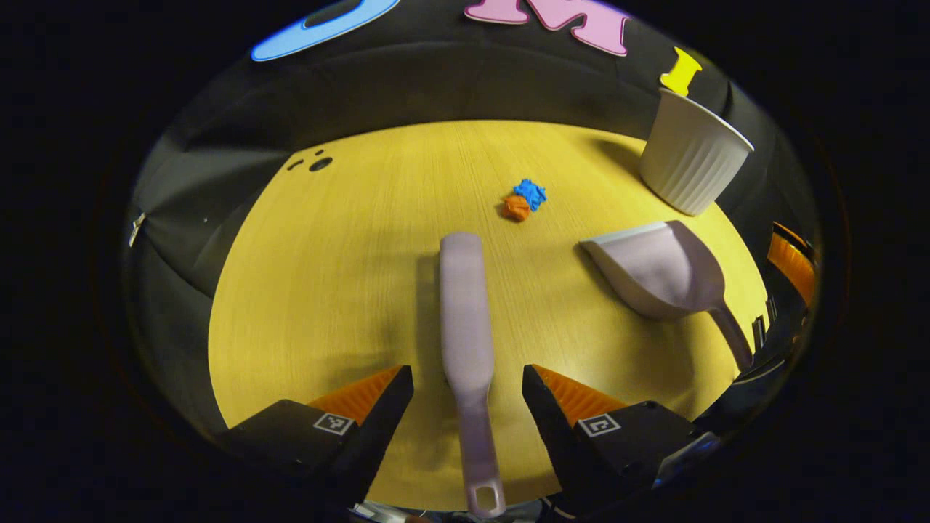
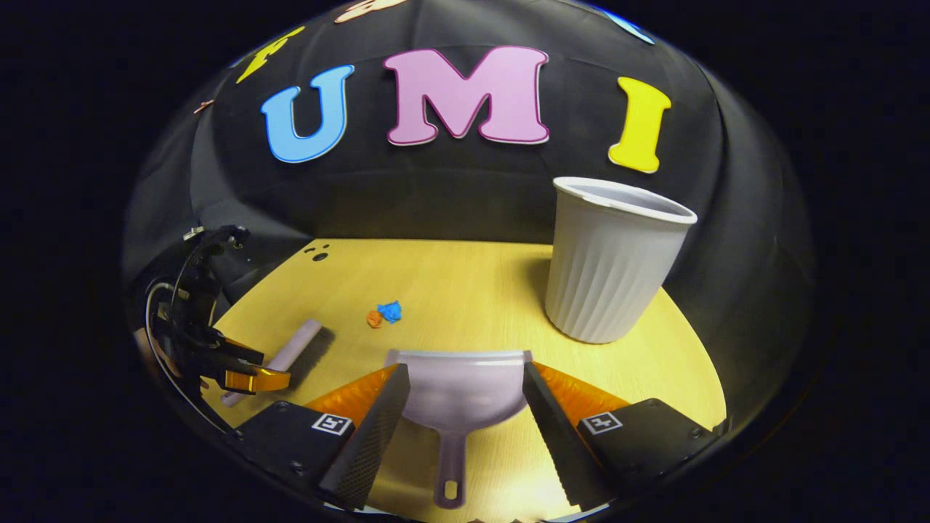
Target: Pick up the small broom and dustpan from the desktop, sweep the trash into the dustpan with the broom, and then empty the trash into the garbage bin.
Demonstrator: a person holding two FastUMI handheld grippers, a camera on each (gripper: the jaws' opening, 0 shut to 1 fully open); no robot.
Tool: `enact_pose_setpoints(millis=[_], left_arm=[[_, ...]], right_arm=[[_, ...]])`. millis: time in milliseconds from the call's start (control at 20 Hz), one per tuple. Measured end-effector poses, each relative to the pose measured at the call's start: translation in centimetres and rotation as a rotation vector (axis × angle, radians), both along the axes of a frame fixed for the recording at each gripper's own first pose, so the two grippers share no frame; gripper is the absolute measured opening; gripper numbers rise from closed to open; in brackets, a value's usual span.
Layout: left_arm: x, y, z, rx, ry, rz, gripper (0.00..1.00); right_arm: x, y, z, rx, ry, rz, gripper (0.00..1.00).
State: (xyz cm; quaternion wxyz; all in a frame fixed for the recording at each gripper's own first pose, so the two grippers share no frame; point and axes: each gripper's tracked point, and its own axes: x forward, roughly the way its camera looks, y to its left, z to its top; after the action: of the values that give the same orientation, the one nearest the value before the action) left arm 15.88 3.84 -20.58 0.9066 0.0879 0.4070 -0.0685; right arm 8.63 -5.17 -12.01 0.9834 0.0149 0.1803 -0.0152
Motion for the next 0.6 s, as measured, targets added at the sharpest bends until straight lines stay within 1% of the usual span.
enact_pose_setpoints(millis=[150, 250, 300, 350, 400, 500, 550, 600], left_arm=[[0.9, -0.2, -1.7, -0.017, 0.064, 0.017, 0.96], [1.3, -0.2, -2.7, -0.011, 0.098, 0.027, 0.93], [1.6, -0.4, -2.8, -0.013, 0.099, 0.027, 0.88], [1.8, -0.6, -3.1, -0.016, 0.105, 0.025, 0.86], [1.6, -0.3, -3.4, -0.005, 0.121, 0.037, 0.81], [1.7, 0.1, -3.4, 0.023, 0.112, 0.04, 0.76], [1.7, 0.4, -3.5, 0.038, 0.109, 0.041, 0.64], [1.6, 0.5, -3.5, 0.046, 0.099, 0.035, 0.59]], right_arm=[[0.3, -1.3, -0.2, 0.013, 0.017, -0.025, 0.98], [0.5, -1.3, -0.4, 0.017, 0.026, -0.026, 0.98], [0.4, -1.2, -0.7, 0.015, 0.031, -0.023, 0.98], [0.4, -1.1, -0.9, 0.012, 0.039, -0.017, 0.98], [0.3, -0.9, -1.2, 0.01, 0.047, -0.01, 0.98], [0.0, -0.4, -1.7, 0.015, 0.062, 0.005, 0.98], [-0.2, -0.2, -2.0, 0.016, 0.069, 0.01, 0.98], [-0.2, 0.0, -2.1, 0.018, 0.075, 0.016, 0.98]])
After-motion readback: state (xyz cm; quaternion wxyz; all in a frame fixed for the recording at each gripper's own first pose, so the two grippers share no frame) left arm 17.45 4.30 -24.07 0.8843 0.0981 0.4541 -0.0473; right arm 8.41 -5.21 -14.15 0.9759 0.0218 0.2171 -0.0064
